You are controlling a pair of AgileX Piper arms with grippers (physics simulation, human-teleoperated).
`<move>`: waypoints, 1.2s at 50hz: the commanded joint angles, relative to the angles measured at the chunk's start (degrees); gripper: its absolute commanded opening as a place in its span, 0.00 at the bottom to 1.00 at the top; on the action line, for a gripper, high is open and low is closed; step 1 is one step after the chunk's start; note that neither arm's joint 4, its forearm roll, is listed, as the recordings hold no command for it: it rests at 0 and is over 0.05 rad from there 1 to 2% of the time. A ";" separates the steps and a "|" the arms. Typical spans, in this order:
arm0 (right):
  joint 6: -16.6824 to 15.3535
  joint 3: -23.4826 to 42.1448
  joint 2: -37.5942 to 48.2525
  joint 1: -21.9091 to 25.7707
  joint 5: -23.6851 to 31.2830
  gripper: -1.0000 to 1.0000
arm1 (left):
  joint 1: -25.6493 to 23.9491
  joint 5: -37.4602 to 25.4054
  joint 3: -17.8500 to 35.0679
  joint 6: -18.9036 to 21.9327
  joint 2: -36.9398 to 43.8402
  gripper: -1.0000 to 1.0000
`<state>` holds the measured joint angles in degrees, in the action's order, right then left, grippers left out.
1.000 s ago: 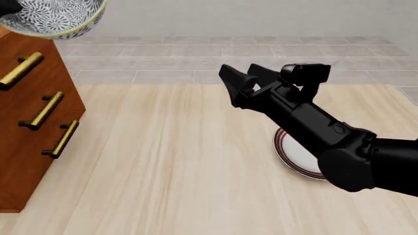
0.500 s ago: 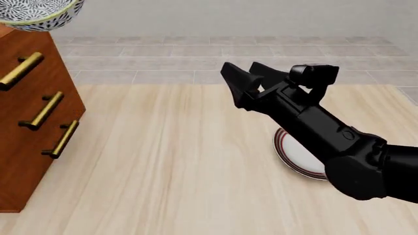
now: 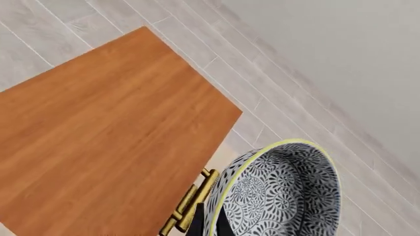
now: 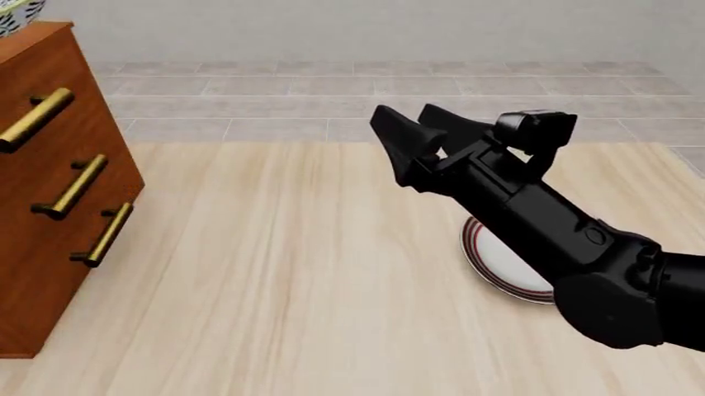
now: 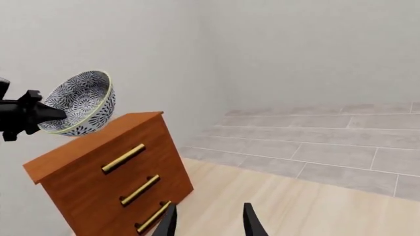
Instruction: Put the bowl on top of the cabinet.
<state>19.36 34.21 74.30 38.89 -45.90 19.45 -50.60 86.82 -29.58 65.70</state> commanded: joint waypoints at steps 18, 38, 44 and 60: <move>-0.43 -0.74 -1.40 1.11 -0.29 1.00 | 13.05 -2.34 0.87 1.52 2.15 0.00; -1.00 -0.73 -2.53 2.07 0.60 1.00 | 18.27 0.02 -2.15 0.55 3.17 0.00; -0.98 -0.92 -2.81 1.70 0.58 1.00 | 18.94 0.98 -3.29 0.07 3.36 0.00; -0.89 -0.82 -2.90 1.51 0.59 1.00 | 21.48 2.58 -5.31 0.97 3.66 0.00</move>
<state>18.42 33.38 71.53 40.50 -45.32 39.22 -49.23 82.63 -29.23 69.34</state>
